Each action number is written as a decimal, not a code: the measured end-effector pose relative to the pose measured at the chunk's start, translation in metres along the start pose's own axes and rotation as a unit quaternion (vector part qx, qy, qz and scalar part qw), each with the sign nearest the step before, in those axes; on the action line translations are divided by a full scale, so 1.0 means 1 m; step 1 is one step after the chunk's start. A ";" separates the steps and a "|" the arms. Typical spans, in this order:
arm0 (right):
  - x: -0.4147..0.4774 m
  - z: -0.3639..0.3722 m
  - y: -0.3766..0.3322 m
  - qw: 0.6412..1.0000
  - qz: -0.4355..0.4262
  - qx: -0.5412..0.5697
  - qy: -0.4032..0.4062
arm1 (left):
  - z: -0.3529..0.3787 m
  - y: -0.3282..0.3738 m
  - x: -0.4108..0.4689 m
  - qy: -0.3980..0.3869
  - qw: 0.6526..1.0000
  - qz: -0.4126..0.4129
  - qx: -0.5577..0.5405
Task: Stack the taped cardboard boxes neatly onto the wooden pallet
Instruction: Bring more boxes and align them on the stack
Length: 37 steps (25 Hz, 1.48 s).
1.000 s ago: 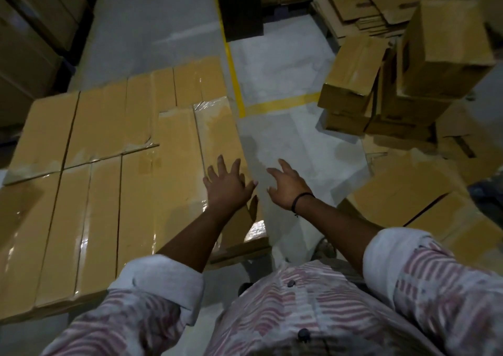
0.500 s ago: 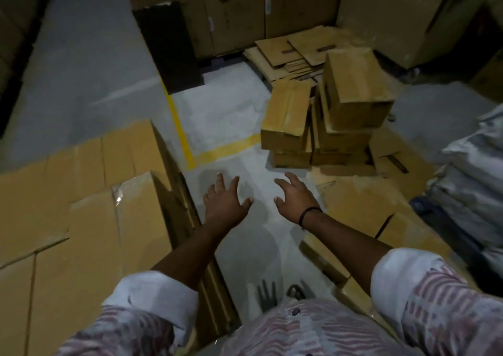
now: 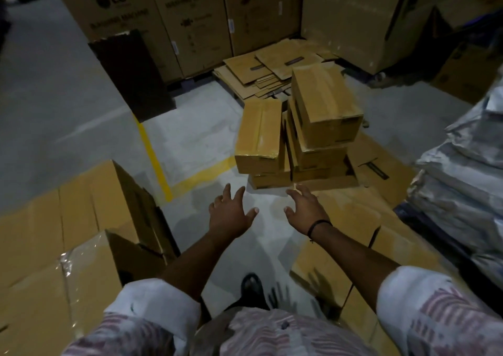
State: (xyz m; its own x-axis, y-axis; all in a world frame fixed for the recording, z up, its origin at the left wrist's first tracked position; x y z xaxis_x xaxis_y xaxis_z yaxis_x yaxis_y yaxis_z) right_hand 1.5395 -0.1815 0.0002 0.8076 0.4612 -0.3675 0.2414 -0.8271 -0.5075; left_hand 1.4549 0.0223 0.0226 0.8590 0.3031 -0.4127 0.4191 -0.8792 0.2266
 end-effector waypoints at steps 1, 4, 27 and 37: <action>0.012 -0.001 -0.001 1.000 -0.003 -0.002 -0.009 | -0.003 -0.002 0.013 -0.003 1.000 -0.001 0.000; 0.054 -0.008 -0.008 0.999 -0.013 -0.010 -0.028 | -0.011 -0.011 0.054 -0.018 1.000 -0.003 -0.005; 0.537 -0.064 -0.028 0.989 0.119 0.035 -0.076 | -0.138 -0.071 0.554 -0.137 0.990 0.017 0.039; 0.765 -0.028 0.084 0.987 0.136 -0.080 -0.034 | -0.064 -0.037 0.792 -0.194 0.980 -0.031 0.024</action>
State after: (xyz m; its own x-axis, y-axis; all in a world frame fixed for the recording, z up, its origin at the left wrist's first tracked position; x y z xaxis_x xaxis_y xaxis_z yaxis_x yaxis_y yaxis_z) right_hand 2.1931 0.0926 -0.3019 0.8173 0.2314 -0.5278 0.1068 -0.9608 -0.2558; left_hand 2.1387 0.3184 -0.2559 0.6522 0.2014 -0.7308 0.4435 -0.8832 0.1525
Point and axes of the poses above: each hand's wrist, its own x-axis towards the middle knuckle, its own z-axis out of the palm, y = z × x, the point moved 1 cm from there along x, towards the middle knuckle, and after that the axes turned 10 degrees about -y, right-handed, at the moved point
